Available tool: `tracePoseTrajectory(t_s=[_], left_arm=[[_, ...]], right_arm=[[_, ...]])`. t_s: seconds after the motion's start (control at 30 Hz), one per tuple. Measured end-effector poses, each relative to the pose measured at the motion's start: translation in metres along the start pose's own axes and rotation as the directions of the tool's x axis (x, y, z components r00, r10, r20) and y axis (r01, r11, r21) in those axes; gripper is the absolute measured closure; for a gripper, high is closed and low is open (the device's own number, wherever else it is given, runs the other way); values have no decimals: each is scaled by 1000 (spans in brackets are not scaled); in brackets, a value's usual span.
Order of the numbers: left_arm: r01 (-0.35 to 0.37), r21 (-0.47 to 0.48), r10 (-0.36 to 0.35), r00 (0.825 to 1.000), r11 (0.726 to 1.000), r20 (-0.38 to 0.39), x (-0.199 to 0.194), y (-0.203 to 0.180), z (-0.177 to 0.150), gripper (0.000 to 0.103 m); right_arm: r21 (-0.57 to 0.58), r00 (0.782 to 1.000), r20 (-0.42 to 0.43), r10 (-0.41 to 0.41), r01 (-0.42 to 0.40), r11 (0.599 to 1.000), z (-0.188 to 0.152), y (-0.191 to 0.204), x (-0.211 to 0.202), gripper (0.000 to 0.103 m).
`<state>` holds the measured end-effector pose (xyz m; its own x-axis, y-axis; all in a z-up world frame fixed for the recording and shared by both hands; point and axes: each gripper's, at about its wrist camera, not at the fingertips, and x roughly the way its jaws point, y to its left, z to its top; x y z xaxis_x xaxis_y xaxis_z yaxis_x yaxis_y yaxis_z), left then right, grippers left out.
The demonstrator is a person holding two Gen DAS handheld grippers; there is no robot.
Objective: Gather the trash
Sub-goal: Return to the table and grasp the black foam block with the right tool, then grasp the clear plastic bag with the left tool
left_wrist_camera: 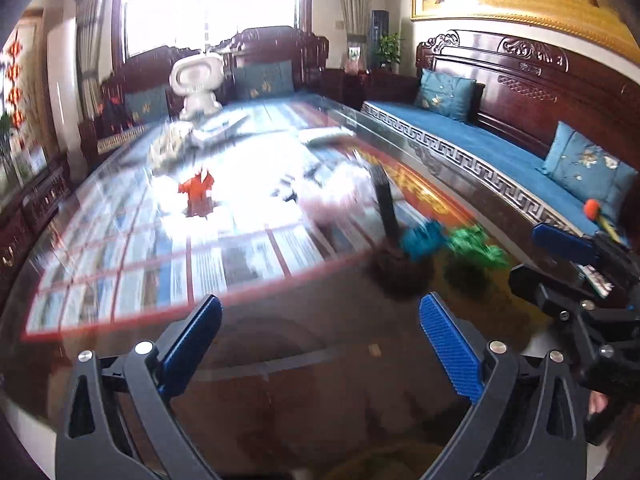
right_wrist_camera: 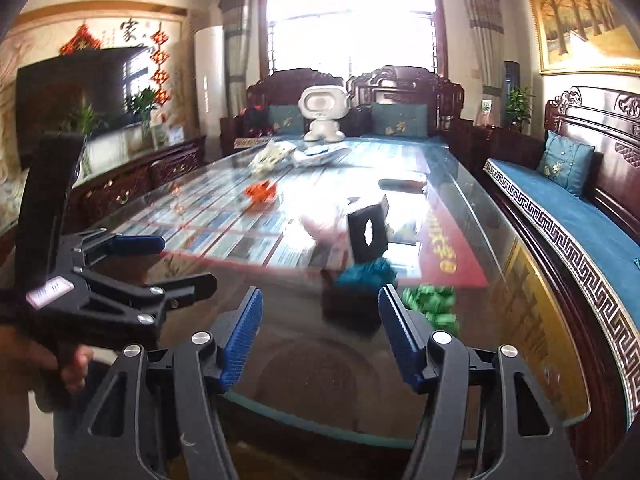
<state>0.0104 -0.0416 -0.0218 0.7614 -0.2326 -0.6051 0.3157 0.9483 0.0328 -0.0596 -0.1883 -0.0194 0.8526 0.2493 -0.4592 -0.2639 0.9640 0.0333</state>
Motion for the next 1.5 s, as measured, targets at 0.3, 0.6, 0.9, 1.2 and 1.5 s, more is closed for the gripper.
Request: tracePoseTrajectory(t_s=[0.3, 0.6, 0.9, 1.2, 1.5], left_arm=[[-45, -25, 43, 997, 999, -57, 72, 33, 34, 4], [-17, -55, 11, 994, 998, -105, 103, 50, 31, 4], [20, -51, -25, 994, 999, -104, 114, 47, 38, 4], [50, -11, -50, 995, 999, -85, 126, 29, 63, 4], [54, 22, -50, 987, 998, -156, 168, 0, 88, 4]], right_arm=[[20, 996, -90, -23, 25, 999, 40, -23, 90, 36], [21, 974, -216, -65, 71, 997, 38, -31, 149, 48], [101, 975, -219, -37, 60, 993, 38, -49, 152, 84], [158, 994, -107, -35, 52, 986, 49, -66, 118, 84], [185, 994, -105, -37, 56, 981, 49, -78, 119, 84]])
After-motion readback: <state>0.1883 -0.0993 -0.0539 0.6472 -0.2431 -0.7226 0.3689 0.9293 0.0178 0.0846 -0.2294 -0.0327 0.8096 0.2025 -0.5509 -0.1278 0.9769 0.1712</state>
